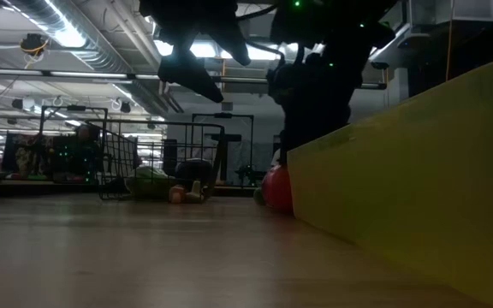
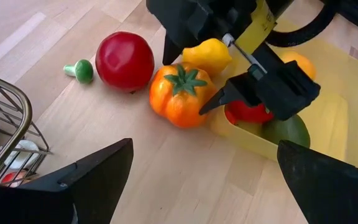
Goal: Sort produce into baskets
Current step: Put the orange tomato into the yellow bin
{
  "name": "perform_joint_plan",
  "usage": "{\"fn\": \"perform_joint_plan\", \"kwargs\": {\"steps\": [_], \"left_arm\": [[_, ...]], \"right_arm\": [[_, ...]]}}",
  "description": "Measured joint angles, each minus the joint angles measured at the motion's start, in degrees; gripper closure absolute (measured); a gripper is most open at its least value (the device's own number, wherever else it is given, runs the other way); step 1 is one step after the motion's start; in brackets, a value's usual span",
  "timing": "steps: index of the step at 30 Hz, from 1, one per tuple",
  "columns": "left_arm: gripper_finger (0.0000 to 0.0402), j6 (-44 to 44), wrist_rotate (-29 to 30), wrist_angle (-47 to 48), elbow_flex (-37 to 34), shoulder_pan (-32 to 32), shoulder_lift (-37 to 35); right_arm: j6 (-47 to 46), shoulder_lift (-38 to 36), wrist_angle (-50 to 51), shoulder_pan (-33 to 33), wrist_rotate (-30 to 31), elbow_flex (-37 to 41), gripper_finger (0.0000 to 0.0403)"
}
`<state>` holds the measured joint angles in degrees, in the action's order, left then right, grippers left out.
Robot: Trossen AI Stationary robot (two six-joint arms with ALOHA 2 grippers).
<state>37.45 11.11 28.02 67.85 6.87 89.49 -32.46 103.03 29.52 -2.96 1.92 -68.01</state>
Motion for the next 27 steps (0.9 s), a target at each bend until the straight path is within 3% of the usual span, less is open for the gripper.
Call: {"fn": "perform_joint_plan", "kwargs": {"steps": [11,21,27], "left_arm": [[0.0009,0.02,-0.02,-0.04,0.02,0.0,0.0],[0.0009,0.02,0.0,-0.06,0.0,0.0,0.0],[0.0009,0.02,0.0,0.02,0.01,0.0,0.0]], "right_arm": [[0.0,0.8,-0.42,-0.02,0.54,-0.04,0.0058],[-0.03,0.9,-0.44,-0.02,0.46,0.04,0.0134],[-0.03,0.99,-2.78,-0.02,0.29,0.14,0.0138]]}}
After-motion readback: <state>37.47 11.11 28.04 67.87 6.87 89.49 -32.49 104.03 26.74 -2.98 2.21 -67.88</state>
